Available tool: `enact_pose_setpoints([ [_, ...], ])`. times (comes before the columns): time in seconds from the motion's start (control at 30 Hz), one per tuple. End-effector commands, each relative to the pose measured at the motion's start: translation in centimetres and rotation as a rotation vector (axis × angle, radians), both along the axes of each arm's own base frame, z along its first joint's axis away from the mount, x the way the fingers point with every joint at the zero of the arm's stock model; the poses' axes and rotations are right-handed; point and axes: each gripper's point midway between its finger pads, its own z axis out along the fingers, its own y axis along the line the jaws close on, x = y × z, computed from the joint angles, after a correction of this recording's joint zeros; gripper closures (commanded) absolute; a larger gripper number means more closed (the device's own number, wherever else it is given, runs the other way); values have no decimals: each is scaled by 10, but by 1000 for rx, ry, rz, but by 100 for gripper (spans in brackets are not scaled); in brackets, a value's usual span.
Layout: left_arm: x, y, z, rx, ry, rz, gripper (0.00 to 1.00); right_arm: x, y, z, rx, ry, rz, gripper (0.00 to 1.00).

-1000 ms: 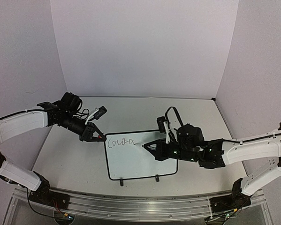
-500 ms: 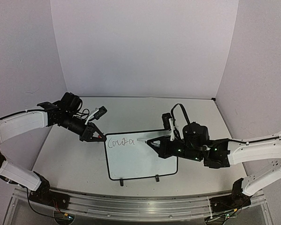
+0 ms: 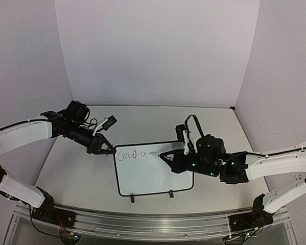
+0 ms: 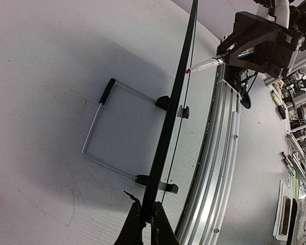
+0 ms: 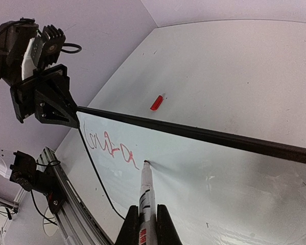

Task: Write a sentence on the whiteboard

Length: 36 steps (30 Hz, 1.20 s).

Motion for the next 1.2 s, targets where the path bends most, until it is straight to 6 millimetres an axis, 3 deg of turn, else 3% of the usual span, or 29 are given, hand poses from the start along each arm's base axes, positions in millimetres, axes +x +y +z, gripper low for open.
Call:
enact_pose_setpoints([
  [0.0,5,-1,-8,48,-29,7,100,13,4,14,13,-48,-42,100],
  [0.33,5,-1,-7,48,-29,8,100,9,12,9,13,-35,-3,100],
  [0.63,5,-1,-7,48,-30,6,100,2,3,-9,3,29,-6,100],
  [1.17,5,-2,-8,48,-26,6,100,6,-8,12,10,-19,-44,100],
])
